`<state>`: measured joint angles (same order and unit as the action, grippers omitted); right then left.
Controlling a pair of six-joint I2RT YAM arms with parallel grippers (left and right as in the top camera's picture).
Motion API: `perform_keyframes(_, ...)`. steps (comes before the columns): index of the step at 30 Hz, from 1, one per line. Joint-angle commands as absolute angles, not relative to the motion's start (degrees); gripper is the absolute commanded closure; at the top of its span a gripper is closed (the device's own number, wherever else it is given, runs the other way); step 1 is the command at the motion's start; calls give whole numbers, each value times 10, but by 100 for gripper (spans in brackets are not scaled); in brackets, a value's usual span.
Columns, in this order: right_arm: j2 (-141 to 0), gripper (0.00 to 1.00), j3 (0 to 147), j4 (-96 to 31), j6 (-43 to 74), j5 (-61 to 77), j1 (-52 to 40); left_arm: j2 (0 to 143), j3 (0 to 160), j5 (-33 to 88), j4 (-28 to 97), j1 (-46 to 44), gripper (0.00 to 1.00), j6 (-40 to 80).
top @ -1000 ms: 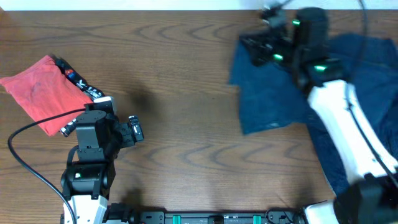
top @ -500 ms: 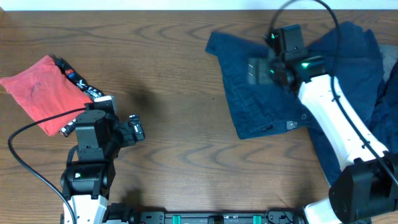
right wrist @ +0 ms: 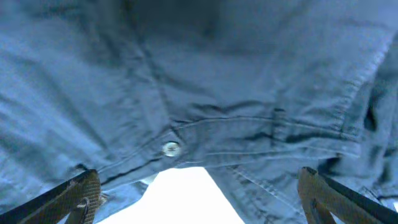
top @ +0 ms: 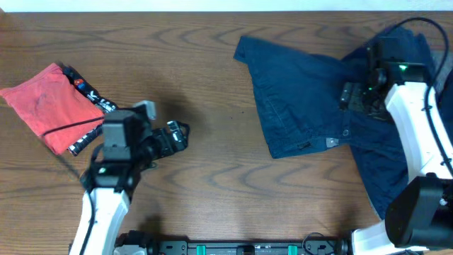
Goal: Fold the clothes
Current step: 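Drag the navy shorts with the right gripper toward the table center, then reach the left gripper to the shorts' waistband and grasp it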
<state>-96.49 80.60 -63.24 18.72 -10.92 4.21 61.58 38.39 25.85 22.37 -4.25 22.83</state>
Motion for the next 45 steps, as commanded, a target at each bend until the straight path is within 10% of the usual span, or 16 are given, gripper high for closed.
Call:
perform_keyframes(1,-961,1,812,-638,197,-82,71,669,392,279,202,-97,2,264)
perform_keyframes(27,-961,1,812,-669,197,-55,96,1040,392,237,-279,-414,0,464)
perform_keyframes(45,-961,1,812,-673,197,-40,96,1056,392,178,-361,-475,31,540)
